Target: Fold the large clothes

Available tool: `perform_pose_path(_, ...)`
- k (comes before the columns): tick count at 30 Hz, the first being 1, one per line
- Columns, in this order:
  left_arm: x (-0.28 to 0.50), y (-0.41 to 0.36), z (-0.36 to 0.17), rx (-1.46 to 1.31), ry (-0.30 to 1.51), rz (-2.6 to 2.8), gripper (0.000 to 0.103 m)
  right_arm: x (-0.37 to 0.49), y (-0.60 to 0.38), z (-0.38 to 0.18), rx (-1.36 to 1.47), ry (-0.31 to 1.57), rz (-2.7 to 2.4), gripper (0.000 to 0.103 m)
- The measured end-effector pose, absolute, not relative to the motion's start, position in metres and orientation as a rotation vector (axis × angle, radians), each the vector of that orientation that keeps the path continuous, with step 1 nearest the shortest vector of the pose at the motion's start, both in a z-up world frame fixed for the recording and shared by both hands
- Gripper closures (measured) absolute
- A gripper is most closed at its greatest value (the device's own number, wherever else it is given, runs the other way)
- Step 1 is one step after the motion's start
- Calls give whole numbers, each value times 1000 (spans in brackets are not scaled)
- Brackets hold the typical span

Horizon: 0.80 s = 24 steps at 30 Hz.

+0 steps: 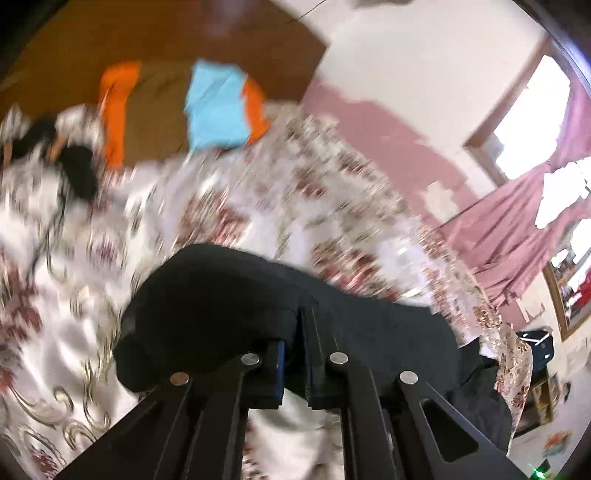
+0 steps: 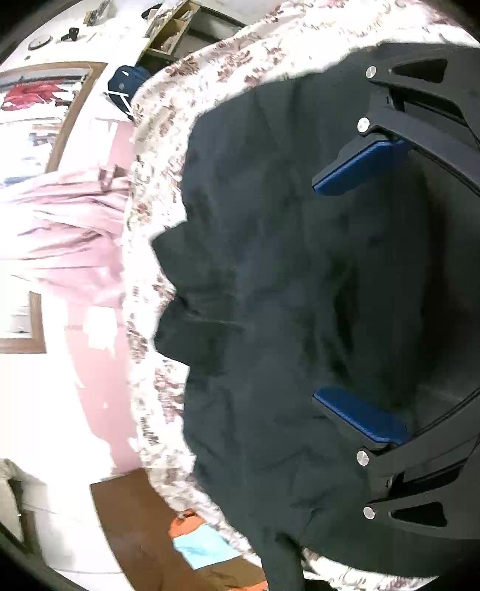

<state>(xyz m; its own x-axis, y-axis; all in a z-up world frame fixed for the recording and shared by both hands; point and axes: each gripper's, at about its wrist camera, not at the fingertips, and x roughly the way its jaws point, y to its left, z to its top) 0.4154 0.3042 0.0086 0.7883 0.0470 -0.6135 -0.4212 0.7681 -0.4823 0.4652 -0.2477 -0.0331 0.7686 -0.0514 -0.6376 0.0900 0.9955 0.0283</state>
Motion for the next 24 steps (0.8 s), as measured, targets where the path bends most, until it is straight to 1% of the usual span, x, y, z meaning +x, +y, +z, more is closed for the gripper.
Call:
perform_pose_path(6,418,227,106,-431,485,160,96,434,-291,-10,66,640,-98,1)
perform_pose_path(9,420,173,140,-320,462,65,96,418,-313,-7,97,626,-114,1)
perform_pose_path(12,421,117,159,-225,461,-29,96,408,-332,-8,141,629,-128,1)
perform_pose_path(17,423,31,160,-115,504,-195,96,393,-357,-20,179,624,-147,1)
perform_pose_path(22,427,-37,128,-109,585,-417,95,381,-382,-35,193,642,-175,1)
perform_pose_path(24,426,-63,107,-85,628,-489,95,378,-392,-39,183,653,-191,1)
